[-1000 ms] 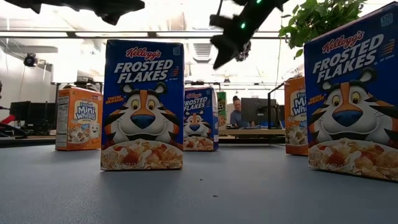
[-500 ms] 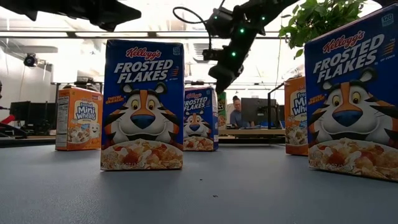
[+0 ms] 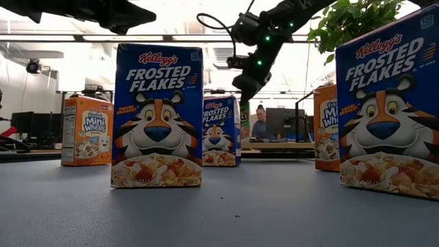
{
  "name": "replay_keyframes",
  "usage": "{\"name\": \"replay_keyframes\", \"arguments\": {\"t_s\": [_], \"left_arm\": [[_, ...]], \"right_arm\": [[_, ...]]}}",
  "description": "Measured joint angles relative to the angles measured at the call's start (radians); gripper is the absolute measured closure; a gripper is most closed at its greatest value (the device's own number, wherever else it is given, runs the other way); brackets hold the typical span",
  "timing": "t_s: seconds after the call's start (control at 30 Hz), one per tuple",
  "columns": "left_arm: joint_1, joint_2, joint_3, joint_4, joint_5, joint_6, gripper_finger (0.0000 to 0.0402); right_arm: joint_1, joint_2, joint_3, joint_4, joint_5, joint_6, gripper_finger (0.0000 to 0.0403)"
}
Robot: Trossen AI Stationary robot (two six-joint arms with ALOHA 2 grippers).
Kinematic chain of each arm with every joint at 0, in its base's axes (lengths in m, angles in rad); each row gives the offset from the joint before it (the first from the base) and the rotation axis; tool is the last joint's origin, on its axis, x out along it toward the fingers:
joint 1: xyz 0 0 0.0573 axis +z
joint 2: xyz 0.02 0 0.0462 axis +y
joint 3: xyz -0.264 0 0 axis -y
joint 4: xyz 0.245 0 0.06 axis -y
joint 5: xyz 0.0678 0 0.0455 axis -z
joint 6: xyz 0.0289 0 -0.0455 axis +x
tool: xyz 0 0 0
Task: Stack cereal on shelf
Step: Put the center green cereal box on the shelf
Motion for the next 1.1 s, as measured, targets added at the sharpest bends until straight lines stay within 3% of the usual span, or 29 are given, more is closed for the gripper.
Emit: {"name": "replay_keyframes", "arguments": {"t_s": [0.63, 0.87, 1.1], "left_arm": [[0.0, -0.001, 0.0, -0.032, -0.001, -0.005, 0.0402], [0.0, 0.0, 0.0, -0.032, -0.001, -0.001, 0.0402], [0.0, 0.0, 0.0, -0.032, -0.001, 0.004, 0.0402]], "right_arm": [[-0.005, 0.0, -0.031, -0.012, -0.001, 0.01, 0.0394], [-0.005, 0.003, -0.044, 0.026, -0.16, 0.006, 0.0394], [-0.004, 0.065, -0.048, 0.139, -0.124, -0.01, 0.0394]]}}
